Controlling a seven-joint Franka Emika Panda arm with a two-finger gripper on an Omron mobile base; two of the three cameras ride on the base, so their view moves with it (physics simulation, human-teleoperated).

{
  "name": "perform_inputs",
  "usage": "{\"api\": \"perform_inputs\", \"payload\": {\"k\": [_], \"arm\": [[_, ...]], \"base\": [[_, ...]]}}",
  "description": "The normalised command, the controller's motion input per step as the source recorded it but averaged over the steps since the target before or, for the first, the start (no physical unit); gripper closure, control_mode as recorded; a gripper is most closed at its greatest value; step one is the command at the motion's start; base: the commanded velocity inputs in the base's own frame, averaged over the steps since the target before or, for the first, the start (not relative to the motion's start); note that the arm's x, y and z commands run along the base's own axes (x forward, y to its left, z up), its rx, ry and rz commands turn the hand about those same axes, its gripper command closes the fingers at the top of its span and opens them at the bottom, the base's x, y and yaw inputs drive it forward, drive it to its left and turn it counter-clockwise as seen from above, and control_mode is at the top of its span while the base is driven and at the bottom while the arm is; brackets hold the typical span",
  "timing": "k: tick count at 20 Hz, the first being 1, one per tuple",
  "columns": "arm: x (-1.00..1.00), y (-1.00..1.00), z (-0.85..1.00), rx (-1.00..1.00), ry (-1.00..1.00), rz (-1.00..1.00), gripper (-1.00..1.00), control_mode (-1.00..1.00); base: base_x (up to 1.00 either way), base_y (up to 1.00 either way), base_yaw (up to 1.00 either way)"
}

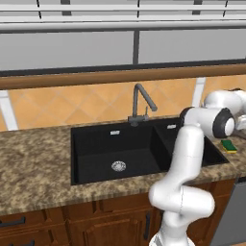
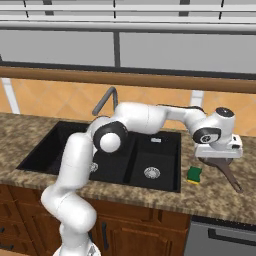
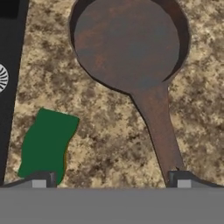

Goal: Pick the pan and sponge and place them into the sink. Then turn on the water.

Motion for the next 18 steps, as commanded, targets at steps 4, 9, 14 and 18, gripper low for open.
{"api": "perform_inputs", "payload": {"k": [4,9,14,18], "arm": [[0.06,0.00,-0.37,-0.01,0.00,0.00,-1.00,-1.00],[0.05,-0.07,-0.35,0.00,0.00,0.00,-1.00,-1.00],[0.03,-0.09,-0.35,0.00,0.00,0.00,-1.00,-1.00],[0.12,-0.17,-0.25,0.00,0.00,0.00,-1.00,-1.00]], "base": [[0.00,0.00,0.00],[0.00,0.00,0.00],[0.00,0.00,0.00],[0.00,0.00,0.00]]}}
